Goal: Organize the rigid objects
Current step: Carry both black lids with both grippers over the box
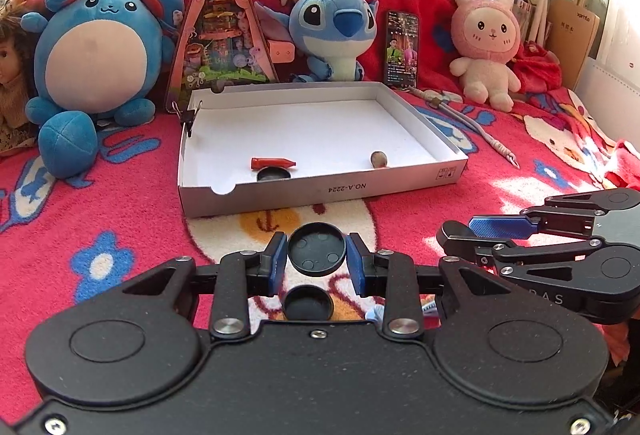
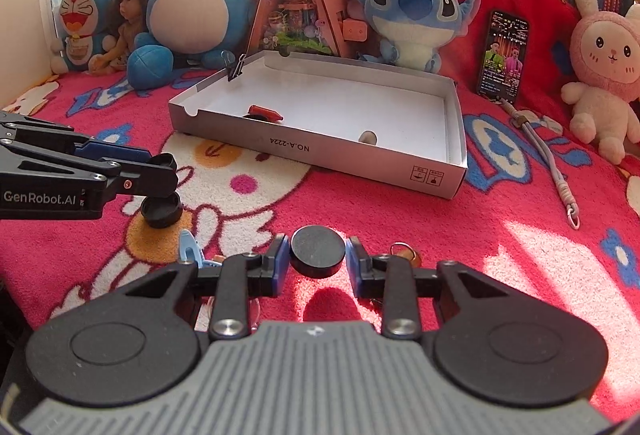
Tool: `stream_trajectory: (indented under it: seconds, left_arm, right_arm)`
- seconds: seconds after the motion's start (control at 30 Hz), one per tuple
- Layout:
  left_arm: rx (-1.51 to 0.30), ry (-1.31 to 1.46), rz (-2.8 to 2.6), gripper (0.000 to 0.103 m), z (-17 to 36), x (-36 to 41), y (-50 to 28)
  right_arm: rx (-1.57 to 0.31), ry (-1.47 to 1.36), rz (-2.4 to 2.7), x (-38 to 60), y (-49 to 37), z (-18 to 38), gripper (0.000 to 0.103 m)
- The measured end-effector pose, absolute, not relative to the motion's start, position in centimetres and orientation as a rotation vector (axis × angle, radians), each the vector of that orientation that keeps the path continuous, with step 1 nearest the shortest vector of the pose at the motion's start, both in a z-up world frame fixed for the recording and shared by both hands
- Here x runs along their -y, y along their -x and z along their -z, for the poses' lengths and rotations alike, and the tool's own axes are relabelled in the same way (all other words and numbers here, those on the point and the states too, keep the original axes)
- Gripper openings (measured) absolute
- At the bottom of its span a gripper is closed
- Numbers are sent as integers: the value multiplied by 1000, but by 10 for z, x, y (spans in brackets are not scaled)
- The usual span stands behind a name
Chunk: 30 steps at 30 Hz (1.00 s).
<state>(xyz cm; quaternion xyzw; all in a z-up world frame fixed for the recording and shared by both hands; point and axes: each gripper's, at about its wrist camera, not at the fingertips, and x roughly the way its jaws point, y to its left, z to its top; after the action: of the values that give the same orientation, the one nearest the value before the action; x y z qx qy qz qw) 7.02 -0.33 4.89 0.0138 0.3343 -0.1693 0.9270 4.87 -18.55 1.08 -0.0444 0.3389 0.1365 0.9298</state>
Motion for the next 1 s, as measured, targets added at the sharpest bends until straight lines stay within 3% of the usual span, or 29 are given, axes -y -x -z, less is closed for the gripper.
stream_trajectory:
  seconds: [0.4, 0.67, 1.0]
  left_arm:
    - [-755, 125, 323, 31, -82, 10, -189]
    - [-830, 173, 244, 31, -55, 26, -251]
    - [-868, 86, 149, 31, -25, 36, -271]
  right_arm:
    - [-772, -88, -220, 209, -154, -55, 36]
    - [-850, -135, -165, 206, -219, -43, 36]
    - [-913, -98, -104, 193, -248, -14, 36]
